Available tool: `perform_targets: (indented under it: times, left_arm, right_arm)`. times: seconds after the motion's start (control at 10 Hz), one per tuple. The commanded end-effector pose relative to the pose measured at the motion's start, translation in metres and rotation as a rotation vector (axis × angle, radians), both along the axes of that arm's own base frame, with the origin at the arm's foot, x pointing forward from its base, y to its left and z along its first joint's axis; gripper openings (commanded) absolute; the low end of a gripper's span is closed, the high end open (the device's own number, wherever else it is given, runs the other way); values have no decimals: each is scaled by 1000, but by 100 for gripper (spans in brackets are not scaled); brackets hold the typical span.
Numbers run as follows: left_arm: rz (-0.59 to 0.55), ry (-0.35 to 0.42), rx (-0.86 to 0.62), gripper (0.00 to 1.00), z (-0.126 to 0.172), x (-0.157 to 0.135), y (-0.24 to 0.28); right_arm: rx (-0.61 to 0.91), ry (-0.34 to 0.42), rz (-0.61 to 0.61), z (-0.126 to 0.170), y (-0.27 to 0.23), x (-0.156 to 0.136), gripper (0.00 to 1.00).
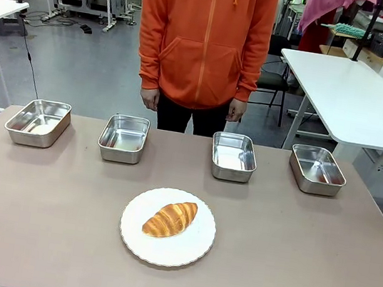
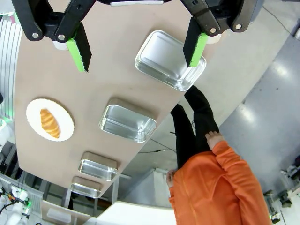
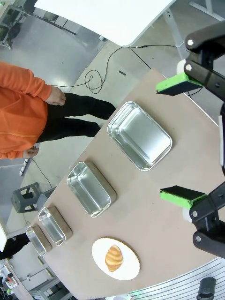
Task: Place the bread in the container.
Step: Place the Butter Roll into the Airtight Container indicated by the human.
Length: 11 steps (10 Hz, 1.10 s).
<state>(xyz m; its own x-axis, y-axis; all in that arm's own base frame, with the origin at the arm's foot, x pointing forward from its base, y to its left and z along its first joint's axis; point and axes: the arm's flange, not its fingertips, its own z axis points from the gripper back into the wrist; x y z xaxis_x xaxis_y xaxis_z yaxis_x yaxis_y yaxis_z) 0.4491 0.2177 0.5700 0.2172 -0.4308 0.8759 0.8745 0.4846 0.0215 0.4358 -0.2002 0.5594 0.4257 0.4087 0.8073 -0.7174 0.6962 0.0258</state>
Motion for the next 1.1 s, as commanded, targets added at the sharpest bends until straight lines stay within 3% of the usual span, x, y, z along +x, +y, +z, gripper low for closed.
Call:
perform_targets:
  times: [0.0,1.0]
  left_arm:
    - [-11,-6,-4,100,1,-1,1]
    - [-11,-6,-4,100,1,-1,1]
  right_arm:
    - [15,-24,12,-1,0,2,100]
    - [15,-24,12,-1,0,2,100]
